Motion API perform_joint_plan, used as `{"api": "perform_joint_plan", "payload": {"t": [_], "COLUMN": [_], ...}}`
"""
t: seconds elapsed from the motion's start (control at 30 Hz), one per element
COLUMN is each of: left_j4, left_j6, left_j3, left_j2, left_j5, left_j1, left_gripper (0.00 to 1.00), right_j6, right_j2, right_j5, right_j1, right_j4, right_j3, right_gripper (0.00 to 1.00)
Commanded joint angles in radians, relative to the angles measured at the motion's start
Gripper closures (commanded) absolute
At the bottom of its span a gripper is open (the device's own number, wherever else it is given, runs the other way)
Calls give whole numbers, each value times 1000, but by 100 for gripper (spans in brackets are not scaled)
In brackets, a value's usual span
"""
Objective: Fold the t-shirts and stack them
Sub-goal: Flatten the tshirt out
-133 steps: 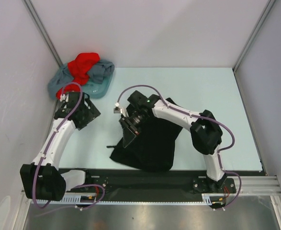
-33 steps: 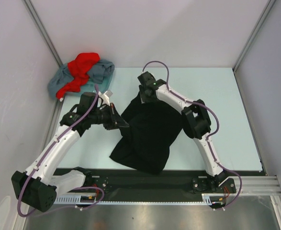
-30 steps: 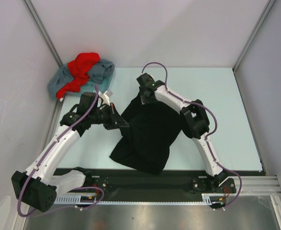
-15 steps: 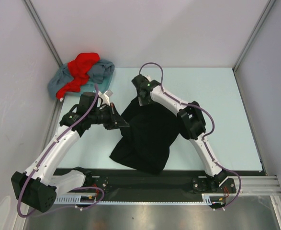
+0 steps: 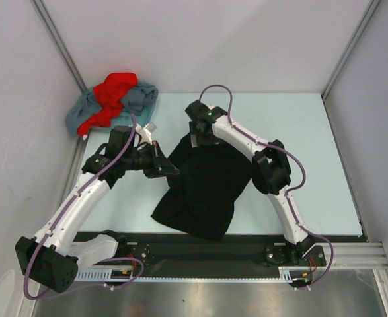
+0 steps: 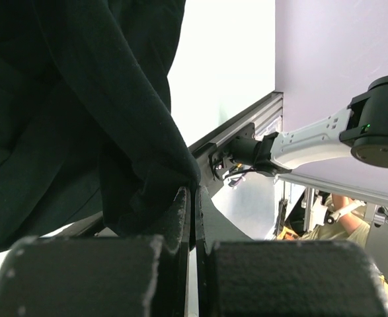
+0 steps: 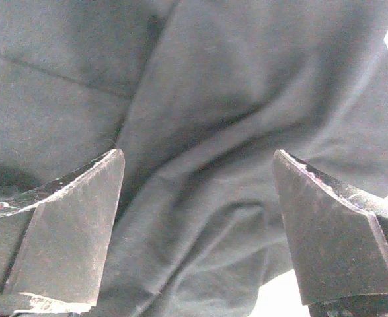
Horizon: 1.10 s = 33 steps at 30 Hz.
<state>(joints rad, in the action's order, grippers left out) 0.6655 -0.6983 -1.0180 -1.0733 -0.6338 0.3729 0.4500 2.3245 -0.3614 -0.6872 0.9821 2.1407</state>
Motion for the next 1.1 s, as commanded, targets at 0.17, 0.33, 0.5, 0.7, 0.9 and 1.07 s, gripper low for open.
{"api": "perform_joint_plan", "payload": {"t": [0.17,0.33,0.5,0.7,0.9,1.07], "left_j4": [-98,-144,-88,43,43,36], "left_j6": [5,-4,60,175,247,341], "left_j3": [-79,-102,-189,-416,-759,-1131], "left_j2": [26,38,58,113,118,44], "left_j5": [-84,-96,0,362,580,684], "left_j1": [4,4,0,-52,-137,-137], "left_gripper": [100,100,100,100,100,100], "right_j6": [98,147,176,131,203,286], "right_j2": [-62,-48,-44,-16,-178,-226], "right_j5": [84,183,214,226,380,369], "right_j1": [-2,-3,18,23,14,-24], "right_j4": [38,-3,-36,-133,-625,-804], "right_j3": [-44,-38,79,408,339,479], "right_gripper": [17,20,92,100,100,100]}}
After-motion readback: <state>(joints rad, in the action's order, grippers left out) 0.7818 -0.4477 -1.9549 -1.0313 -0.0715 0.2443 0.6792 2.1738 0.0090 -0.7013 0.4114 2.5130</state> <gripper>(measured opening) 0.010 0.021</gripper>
